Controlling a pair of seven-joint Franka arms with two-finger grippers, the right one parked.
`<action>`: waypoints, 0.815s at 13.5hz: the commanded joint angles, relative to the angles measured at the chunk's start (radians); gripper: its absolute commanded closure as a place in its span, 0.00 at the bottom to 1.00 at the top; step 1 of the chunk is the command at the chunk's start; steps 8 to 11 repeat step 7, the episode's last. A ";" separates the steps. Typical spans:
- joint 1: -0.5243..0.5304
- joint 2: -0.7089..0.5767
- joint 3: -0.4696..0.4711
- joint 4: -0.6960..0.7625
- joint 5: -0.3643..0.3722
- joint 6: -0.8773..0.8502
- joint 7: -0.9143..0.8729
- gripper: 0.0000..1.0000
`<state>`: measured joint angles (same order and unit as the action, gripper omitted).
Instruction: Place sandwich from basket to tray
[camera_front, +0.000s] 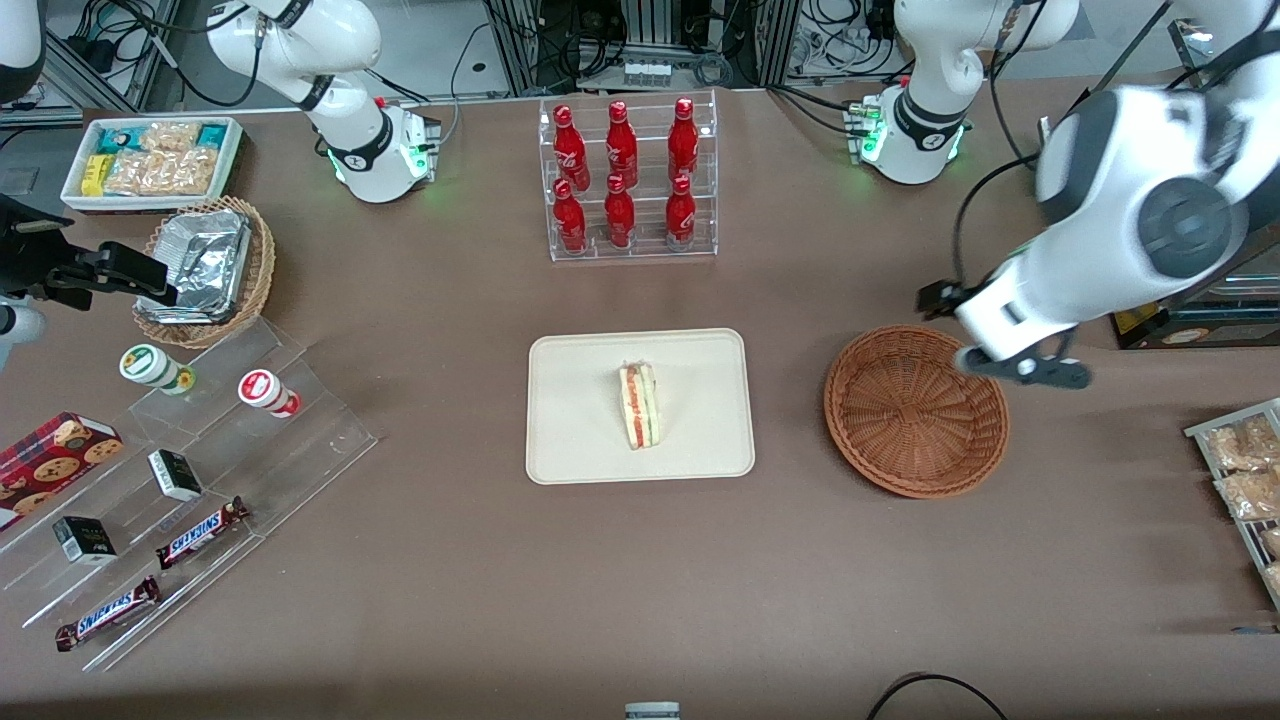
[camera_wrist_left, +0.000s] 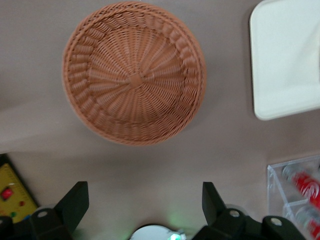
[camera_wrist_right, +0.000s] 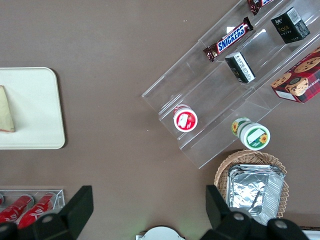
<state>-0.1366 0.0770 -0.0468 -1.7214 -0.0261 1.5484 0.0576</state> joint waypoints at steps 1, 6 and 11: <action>0.058 -0.060 0.013 0.025 0.014 -0.065 0.109 0.00; 0.089 -0.065 0.016 0.158 0.101 -0.145 0.149 0.00; 0.089 -0.066 0.027 0.158 0.095 -0.143 0.146 0.00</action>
